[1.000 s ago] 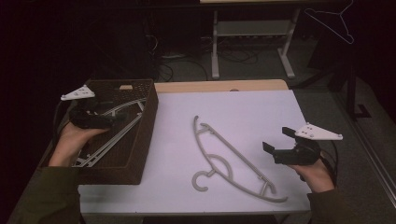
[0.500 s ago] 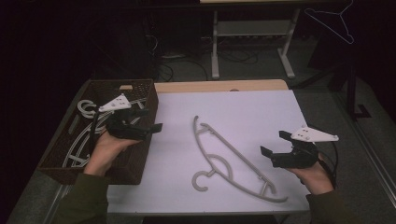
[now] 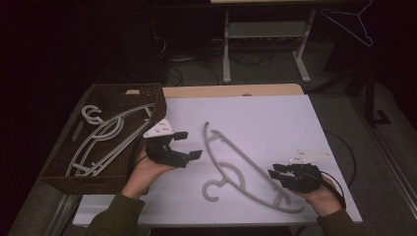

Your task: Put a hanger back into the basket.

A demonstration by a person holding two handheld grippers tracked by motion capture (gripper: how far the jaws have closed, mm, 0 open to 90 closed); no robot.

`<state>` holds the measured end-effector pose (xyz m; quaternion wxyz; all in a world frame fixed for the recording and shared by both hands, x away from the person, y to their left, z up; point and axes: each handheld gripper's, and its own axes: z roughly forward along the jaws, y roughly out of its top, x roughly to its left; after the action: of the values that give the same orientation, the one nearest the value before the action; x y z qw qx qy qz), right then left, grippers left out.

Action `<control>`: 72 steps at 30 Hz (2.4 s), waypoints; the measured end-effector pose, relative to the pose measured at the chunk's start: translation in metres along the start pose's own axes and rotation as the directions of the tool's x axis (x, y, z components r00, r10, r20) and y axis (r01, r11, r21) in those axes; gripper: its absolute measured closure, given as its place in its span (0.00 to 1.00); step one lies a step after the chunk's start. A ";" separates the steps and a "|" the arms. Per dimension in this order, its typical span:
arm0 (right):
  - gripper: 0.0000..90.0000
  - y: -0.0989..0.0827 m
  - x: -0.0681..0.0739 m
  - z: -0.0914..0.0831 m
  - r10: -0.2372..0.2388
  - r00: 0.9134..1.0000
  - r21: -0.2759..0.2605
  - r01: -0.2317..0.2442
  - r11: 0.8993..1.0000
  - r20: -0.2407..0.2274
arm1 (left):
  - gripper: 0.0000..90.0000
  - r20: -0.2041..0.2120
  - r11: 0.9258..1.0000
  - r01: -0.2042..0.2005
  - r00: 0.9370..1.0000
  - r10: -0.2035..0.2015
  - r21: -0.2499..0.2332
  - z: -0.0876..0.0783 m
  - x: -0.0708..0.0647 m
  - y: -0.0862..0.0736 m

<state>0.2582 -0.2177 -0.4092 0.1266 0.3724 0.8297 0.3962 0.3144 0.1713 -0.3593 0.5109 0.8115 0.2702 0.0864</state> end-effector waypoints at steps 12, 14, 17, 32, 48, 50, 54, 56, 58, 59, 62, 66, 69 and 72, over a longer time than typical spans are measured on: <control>1.00 -0.015 0.009 0.019 -0.009 0.999 0.174 0.017 0.985 -0.046 | 0.15 0.031 0.999 0.005 0.999 -0.007 0.042 0.015 -0.010 -0.030; 1.00 -0.018 0.010 0.018 0.002 0.998 0.173 0.009 0.985 -0.058 | 0.15 0.033 0.999 0.003 0.999 -0.005 0.050 0.015 -0.010 -0.032; 1.00 -0.018 0.008 0.018 -0.007 0.999 0.180 0.016 0.984 -0.052 | 0.15 0.032 0.999 0.010 0.999 -0.012 0.051 0.016 -0.009 -0.033; 1.00 -0.017 -0.004 0.016 -0.019 0.999 0.242 0.010 0.970 0.034 | 0.15 0.022 0.998 0.013 1.000 -0.015 0.064 0.017 -0.006 -0.037; 1.00 0.017 -0.080 0.034 0.040 0.968 0.161 -0.082 0.984 0.248 | 0.15 0.023 0.998 0.019 1.000 -0.021 0.066 0.017 -0.005 -0.038; 1.00 0.032 -0.072 0.040 0.024 0.976 0.117 -0.051 0.992 0.217 | 0.15 0.021 0.997 0.021 1.000 -0.022 0.068 0.017 -0.004 -0.038; 1.00 0.063 -0.049 0.078 -0.002 0.998 0.064 -0.002 0.998 0.063 | 0.15 0.011 0.997 0.018 1.000 -0.019 0.071 0.017 -0.002 -0.038; 1.00 0.076 -0.036 0.103 -0.035 0.999 0.059 0.035 0.998 0.005 | 0.15 0.008 0.997 0.016 1.000 -0.016 0.076 0.016 -0.001 -0.039; 1.00 0.085 -0.025 0.125 -0.056 0.998 0.077 0.058 0.995 -0.023 | 0.15 0.009 0.997 0.018 1.000 -0.019 0.072 0.016 -0.001 -0.040; 1.00 0.088 -0.021 0.134 -0.066 0.997 0.084 0.068 0.994 -0.032 | 0.15 0.009 0.997 0.019 1.000 -0.020 0.073 0.016 0.000 -0.040; 1.00 0.093 -0.014 0.153 -0.078 0.995 0.102 0.083 0.991 -0.057 | 0.15 0.009 0.997 0.018 1.000 -0.019 0.071 0.014 0.000 -0.041; 1.00 0.092 -0.009 0.161 -0.075 0.994 0.119 0.084 0.989 -0.083 | 0.15 0.008 0.997 0.022 1.000 -0.023 0.070 0.013 0.001 -0.041; 1.00 0.090 -0.005 0.159 -0.076 0.989 0.126 0.092 0.988 -0.127 | 0.15 0.004 0.998 0.022 1.000 -0.022 0.067 0.013 0.002 -0.040; 1.00 0.085 0.010 0.156 -0.107 0.974 0.126 0.133 0.983 -0.198 | 0.15 0.001 0.998 0.024 1.000 -0.024 0.060 0.013 0.001 -0.039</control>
<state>0.3745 -0.0876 -0.4466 0.0440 0.2897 0.8844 0.3632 0.3070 0.1752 -0.3995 0.4874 0.8232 0.2823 0.0714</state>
